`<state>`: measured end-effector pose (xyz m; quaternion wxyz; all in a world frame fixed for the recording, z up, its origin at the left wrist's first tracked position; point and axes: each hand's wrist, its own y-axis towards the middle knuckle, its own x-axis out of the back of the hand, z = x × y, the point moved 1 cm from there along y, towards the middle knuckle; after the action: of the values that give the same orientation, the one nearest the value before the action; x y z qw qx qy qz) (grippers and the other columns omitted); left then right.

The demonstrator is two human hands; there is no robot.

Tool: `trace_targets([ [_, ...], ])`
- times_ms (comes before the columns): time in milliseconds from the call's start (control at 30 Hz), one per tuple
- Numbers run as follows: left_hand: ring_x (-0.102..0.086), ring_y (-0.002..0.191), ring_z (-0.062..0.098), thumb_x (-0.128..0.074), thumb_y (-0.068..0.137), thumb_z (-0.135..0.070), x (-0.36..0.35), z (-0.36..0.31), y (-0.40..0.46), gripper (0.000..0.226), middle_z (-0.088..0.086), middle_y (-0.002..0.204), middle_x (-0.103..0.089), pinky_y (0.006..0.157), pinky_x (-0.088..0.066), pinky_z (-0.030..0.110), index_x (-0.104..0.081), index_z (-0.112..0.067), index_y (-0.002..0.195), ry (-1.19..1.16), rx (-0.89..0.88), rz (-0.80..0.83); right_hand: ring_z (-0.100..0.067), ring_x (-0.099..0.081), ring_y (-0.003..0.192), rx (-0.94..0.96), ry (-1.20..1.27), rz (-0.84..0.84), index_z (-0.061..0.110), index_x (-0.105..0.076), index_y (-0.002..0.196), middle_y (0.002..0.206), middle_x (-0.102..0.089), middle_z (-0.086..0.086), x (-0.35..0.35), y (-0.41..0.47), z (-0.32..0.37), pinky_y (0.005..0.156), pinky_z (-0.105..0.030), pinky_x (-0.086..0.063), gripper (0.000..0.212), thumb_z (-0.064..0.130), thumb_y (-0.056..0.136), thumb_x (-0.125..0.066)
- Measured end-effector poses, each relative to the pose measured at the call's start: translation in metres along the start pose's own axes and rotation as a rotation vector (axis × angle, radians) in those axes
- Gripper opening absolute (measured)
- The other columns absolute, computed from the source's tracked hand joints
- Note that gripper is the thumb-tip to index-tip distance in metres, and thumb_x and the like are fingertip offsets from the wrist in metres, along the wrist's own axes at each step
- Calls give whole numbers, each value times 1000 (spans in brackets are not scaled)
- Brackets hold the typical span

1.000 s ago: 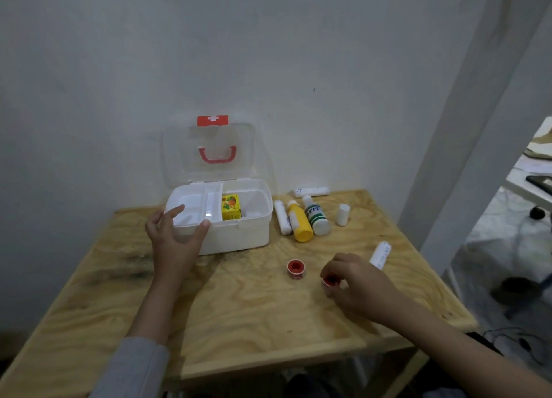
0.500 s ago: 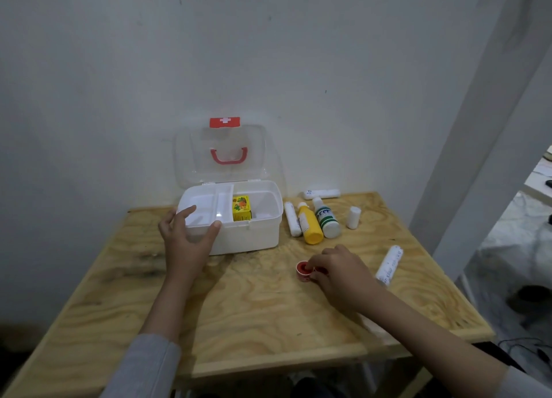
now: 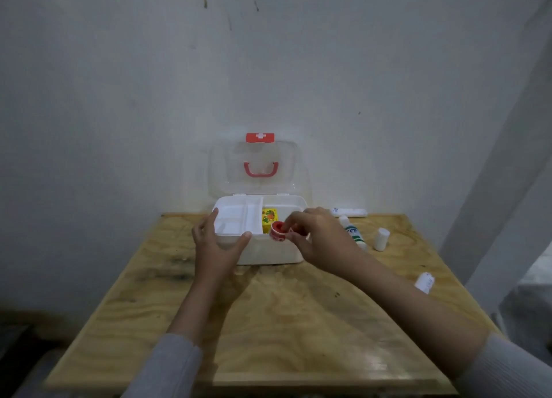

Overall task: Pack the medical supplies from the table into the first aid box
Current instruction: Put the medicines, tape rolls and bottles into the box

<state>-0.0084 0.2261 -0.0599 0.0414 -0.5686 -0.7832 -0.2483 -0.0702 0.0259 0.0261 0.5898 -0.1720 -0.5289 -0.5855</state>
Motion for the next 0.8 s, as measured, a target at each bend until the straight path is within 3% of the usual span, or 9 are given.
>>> trace_targets([
  [67,-37,127,21,-75,69,-48,2,-1,-1,90,-3,144,-22,95,-45,35,-25,-30,142,39,8,19,-18,-49,84,62,-9,-6,18,-67,101,87,-64,-6,-7,24,12,73,-28,-40,15,21,88,-60],
  [200,-42,124,20,-60,76,-60,11,3,0,79,-10,143,-24,93,-51,42,-27,-32,142,76,0,49,-19,-52,79,111,-29,-5,12,-69,101,90,-66,-10,-27,75,25,69,-29,-44,16,16,88,-61],
  [367,-42,128,21,-57,84,-49,13,-2,2,71,-3,148,-27,95,-47,35,-31,-20,144,84,4,32,-28,-61,86,145,-168,82,10,-67,106,96,-67,-13,-54,124,23,70,-34,-51,19,11,88,-60],
  [500,-41,128,21,-57,84,-50,12,-2,3,71,-5,148,-26,93,-50,37,-30,-24,144,95,17,38,-28,-59,91,195,-277,174,12,-67,108,99,-67,-14,-70,143,23,68,-32,-46,22,11,89,-58],
  [633,-40,129,20,-57,84,-49,13,-4,3,70,-4,148,-25,92,-50,36,-30,-26,144,92,16,34,-26,-57,95,196,-280,280,13,-68,108,102,-67,-12,-83,149,22,78,-36,-52,21,19,89,-60],
  [800,-39,129,20,-58,84,-47,15,-2,4,68,-4,147,-27,94,-50,36,-33,-25,143,79,4,33,-18,-62,91,178,-141,295,12,-68,111,108,-69,-10,-76,147,18,75,-23,-43,24,12,88,-62],
])
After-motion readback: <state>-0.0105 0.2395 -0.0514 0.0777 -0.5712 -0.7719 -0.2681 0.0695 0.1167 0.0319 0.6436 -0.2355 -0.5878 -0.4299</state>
